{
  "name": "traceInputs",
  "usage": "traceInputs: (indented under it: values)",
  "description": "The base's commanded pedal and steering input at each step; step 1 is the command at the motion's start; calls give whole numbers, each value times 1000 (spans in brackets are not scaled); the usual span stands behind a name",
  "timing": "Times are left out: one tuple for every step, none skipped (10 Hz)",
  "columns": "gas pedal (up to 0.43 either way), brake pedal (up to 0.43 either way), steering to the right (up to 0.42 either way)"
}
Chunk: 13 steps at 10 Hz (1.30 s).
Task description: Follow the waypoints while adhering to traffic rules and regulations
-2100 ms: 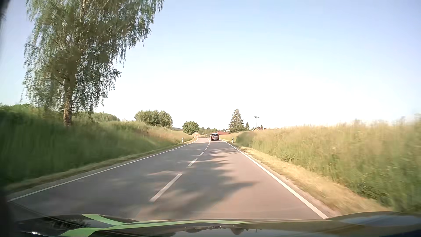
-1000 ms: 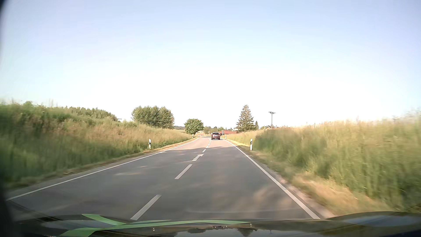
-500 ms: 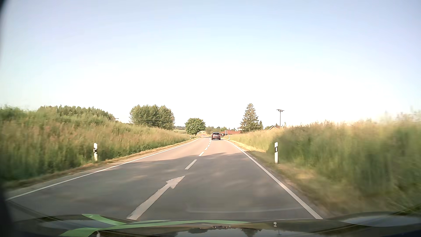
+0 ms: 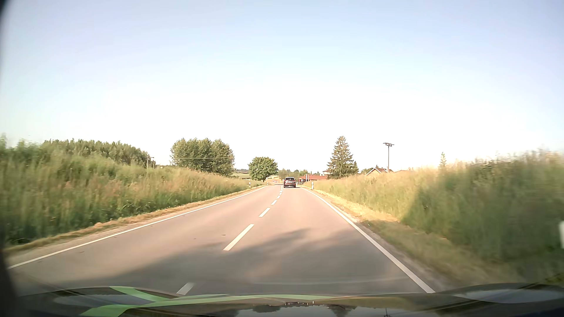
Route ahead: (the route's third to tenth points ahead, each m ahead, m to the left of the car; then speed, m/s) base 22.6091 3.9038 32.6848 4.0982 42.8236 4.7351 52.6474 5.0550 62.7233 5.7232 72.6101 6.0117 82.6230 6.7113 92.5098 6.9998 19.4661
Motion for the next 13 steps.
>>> traceInputs:
  values:
    - [20,0,-7]
    - [28,0,-7]
    - [39,0,-7]
    - [47,0,-7]
    - [47,0,-7]
    - [47,0,-7]
    - [59,0,-7]
    - [59,0,-7]
    - [59,0,-6]
    - [59,0,-6]
    - [39,0,-6]
    - [0,0,-6]
    - [0,0,-6]
